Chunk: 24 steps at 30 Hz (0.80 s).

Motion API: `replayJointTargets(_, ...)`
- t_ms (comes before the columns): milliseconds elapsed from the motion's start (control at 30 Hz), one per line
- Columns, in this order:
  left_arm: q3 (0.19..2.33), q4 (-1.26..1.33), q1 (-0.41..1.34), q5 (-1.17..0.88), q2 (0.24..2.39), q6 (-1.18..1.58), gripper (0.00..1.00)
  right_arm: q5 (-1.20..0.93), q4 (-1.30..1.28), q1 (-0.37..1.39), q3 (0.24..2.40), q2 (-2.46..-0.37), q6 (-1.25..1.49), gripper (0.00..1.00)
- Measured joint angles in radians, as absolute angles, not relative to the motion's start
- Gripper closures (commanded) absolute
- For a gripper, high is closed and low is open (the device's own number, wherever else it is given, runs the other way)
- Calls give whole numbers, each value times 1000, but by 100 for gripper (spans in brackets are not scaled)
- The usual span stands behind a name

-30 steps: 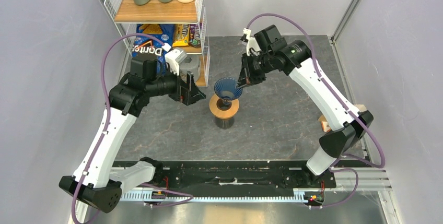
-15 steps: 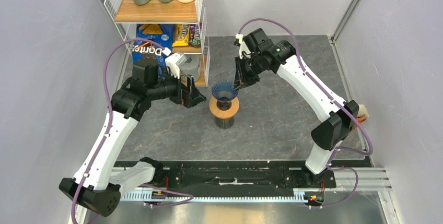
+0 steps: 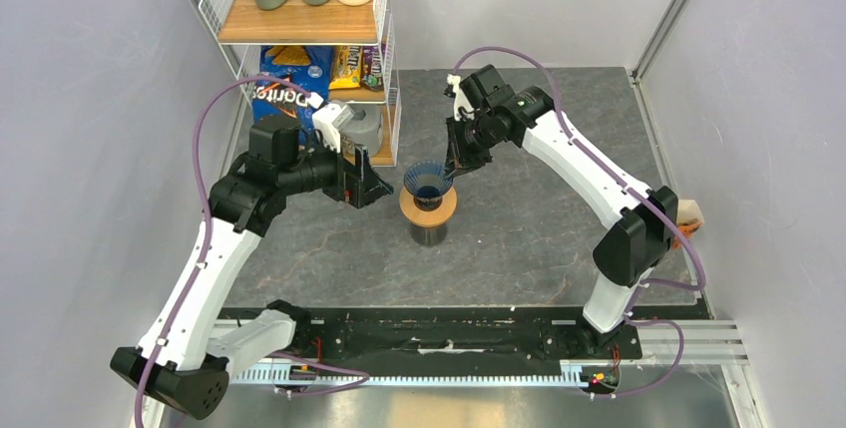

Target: Place the coffee filter in the dripper

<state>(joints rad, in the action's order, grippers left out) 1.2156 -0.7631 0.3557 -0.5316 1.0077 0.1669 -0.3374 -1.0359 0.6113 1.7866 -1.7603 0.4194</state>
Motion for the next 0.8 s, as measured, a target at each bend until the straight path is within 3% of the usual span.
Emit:
replayJointTargets(500,1201,-756,356,-532,998,167,0,-334,-976,611,1741,-1766,419,98)
replayJointTargets(600,1197,-756,356,-532,998,167,0,-331,-973,611,1733,-1767,419,84)
replayJointTargets(667,1196,-755,356,-532,998,167,0,-331,-970,611,1731,-1767,418,64)
replayJointTargets(800,1188,-754,356,-532,998,166,0,-337,-958,611,1729,-1767,418,52)
